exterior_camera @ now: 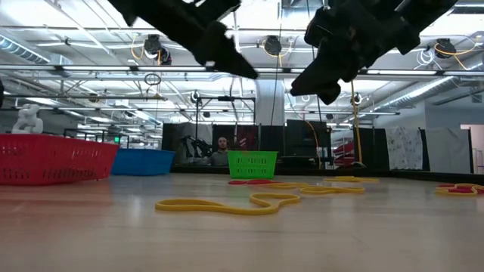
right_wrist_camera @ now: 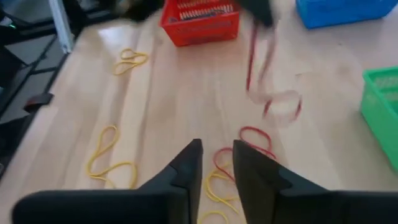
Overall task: Sort rubber bands into baskets
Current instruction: Put the red rubber band into the blue basket
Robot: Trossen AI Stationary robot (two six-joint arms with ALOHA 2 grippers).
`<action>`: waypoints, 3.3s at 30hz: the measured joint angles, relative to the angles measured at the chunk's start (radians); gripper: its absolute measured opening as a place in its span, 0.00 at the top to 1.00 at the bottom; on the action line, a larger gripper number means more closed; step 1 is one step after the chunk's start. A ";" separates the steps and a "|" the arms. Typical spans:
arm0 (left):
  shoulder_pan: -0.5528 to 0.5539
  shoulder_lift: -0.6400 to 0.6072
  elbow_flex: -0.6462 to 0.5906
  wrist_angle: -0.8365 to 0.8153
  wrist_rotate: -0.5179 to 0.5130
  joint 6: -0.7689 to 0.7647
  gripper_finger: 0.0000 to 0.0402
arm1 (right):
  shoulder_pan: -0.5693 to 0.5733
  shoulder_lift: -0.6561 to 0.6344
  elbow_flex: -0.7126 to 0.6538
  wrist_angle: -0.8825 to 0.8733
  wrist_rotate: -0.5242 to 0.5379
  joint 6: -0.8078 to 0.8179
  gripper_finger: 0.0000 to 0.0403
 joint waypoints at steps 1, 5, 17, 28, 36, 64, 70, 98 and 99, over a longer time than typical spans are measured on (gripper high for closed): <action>0.008 -0.024 0.000 -0.046 -0.031 -0.004 1.00 | -0.002 0.000 0.000 -0.007 0.006 -0.005 0.79; 0.047 -0.136 0.000 -0.279 -0.158 -0.059 1.00 | -0.009 0.000 0.000 -0.034 0.011 -0.014 0.74; 0.279 -0.366 0.000 -0.774 -0.354 -0.207 1.00 | -0.007 0.000 0.000 -0.044 0.010 -0.035 0.71; 0.549 -0.369 -0.006 -0.800 -0.202 -0.157 1.00 | -0.005 0.000 0.000 -0.048 0.008 -0.024 0.71; 0.681 -0.342 -0.081 -0.801 -0.045 -0.158 1.00 | 0.003 0.000 0.000 -0.148 0.008 0.025 0.71; 0.632 -0.304 -0.111 -0.630 0.444 -0.257 0.56 | 0.021 0.000 0.000 -1.185 0.038 0.443 0.71; 0.545 -0.304 -0.111 -0.555 0.462 -0.258 0.56 | 0.011 0.000 0.000 -1.195 0.218 0.545 0.71; 0.490 -0.304 -0.111 -0.542 0.425 -0.262 0.56 | -0.035 -0.003 -0.186 -0.862 0.139 0.604 0.98; 0.490 -0.304 -0.111 -0.541 0.425 -0.262 0.56 | -0.029 -0.002 -0.179 -0.867 0.150 0.601 0.99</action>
